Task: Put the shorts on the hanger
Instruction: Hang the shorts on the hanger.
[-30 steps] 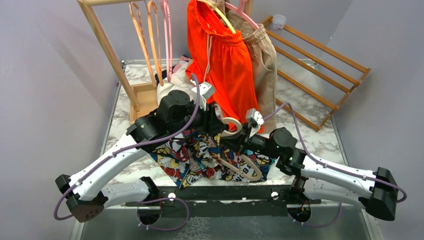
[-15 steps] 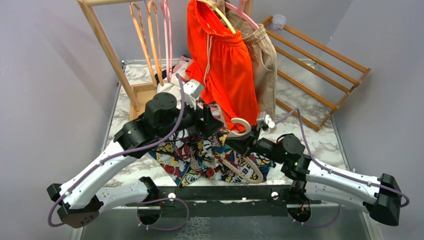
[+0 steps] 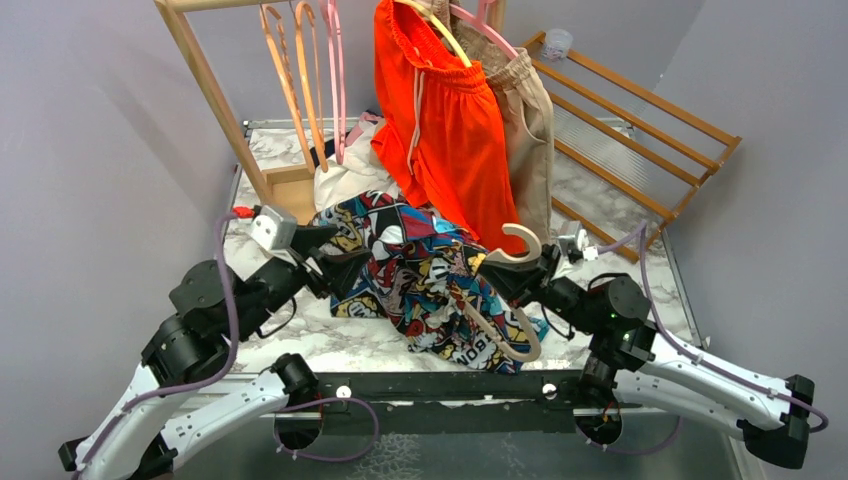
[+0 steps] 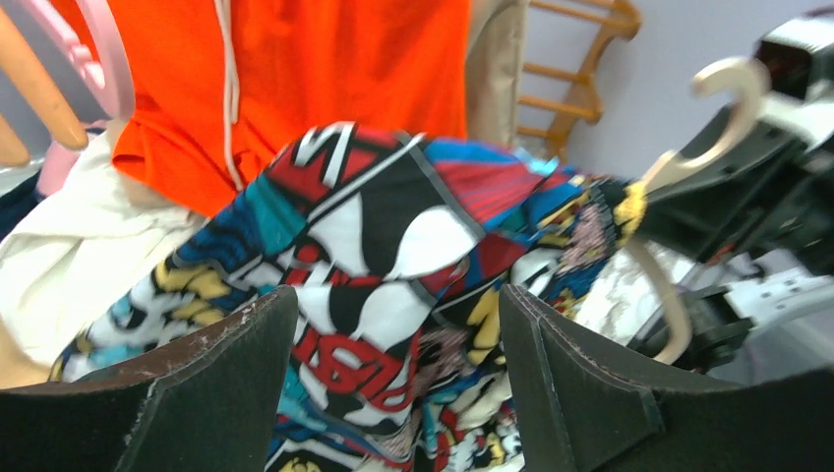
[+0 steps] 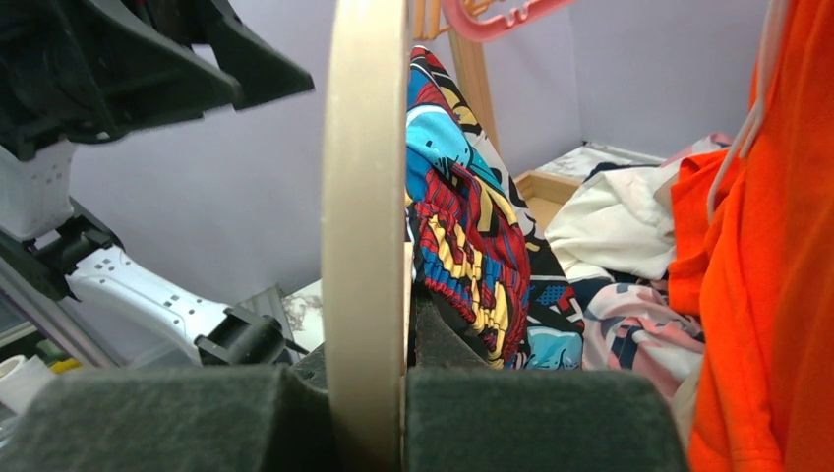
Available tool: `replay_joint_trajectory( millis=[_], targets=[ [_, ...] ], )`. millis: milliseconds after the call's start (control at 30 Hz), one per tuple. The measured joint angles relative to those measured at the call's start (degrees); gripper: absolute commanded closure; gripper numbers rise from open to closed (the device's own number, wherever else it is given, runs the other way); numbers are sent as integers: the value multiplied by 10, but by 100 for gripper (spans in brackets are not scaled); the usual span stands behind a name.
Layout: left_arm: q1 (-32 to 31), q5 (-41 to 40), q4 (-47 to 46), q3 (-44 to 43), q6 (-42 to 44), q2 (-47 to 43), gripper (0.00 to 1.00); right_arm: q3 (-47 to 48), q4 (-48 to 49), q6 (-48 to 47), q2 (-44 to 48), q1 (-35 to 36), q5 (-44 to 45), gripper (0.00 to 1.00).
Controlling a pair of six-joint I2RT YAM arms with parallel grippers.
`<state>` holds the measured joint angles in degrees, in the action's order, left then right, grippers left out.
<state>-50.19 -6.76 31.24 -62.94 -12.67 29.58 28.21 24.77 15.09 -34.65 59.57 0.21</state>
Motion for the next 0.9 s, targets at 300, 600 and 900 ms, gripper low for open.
replay_joint_trajectory(
  millis=[300,600,900],
  targets=[
    [0,17,-16,60,87,19,29,19,-58,-8,41,0,18,99],
    [0,42,-97,114,201,12,28,32,-99,-7,40,0,18,99],
    [0,48,-150,115,250,57,29,57,-109,1,33,0,5,99]
  ],
)
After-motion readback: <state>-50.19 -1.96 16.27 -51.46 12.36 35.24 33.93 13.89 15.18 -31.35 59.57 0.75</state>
